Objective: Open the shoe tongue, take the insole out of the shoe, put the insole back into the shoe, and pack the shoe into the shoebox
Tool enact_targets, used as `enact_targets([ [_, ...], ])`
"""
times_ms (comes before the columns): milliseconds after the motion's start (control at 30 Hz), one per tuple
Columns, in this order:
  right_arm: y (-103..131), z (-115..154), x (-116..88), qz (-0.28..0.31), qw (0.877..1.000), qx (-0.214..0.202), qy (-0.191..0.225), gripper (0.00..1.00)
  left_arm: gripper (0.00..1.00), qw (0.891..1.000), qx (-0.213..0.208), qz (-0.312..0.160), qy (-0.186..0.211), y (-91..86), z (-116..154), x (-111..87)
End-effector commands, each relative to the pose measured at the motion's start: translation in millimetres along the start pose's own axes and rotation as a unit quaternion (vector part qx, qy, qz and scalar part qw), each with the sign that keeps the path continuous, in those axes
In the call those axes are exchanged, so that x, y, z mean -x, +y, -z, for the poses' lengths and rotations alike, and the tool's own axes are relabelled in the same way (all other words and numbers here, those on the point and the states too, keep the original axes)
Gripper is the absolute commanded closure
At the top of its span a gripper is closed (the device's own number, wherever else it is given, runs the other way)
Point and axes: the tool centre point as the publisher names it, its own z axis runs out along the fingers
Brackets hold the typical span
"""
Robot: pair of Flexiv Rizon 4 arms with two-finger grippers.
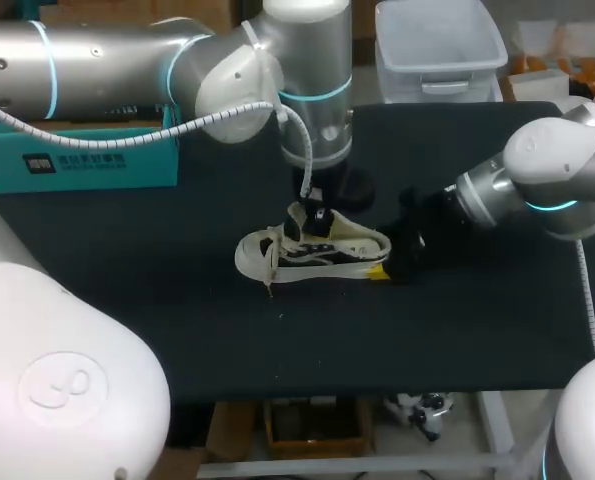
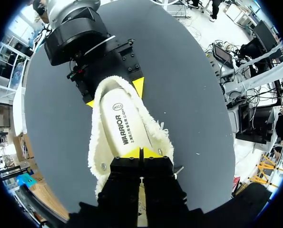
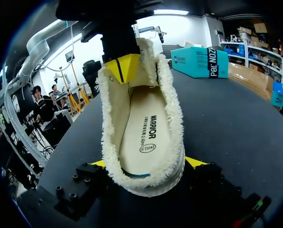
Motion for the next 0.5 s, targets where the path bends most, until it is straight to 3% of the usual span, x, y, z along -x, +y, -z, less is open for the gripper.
enact_targets([
  [33, -12.8, -10.6, 2.9, 0.000, 1.000, 0.001, 0.001, 1.00, 1.00, 1.000, -0.007, 0.002, -0.003, 3.8, -15.6, 1.8],
  [500, -12.8, -10.6, 2.9, 0.000, 1.000, 0.001, 0.001, 1.00, 1.00, 0.999, -0.010, 0.026, 0.019, -1.4, -37.9, -3.6],
])
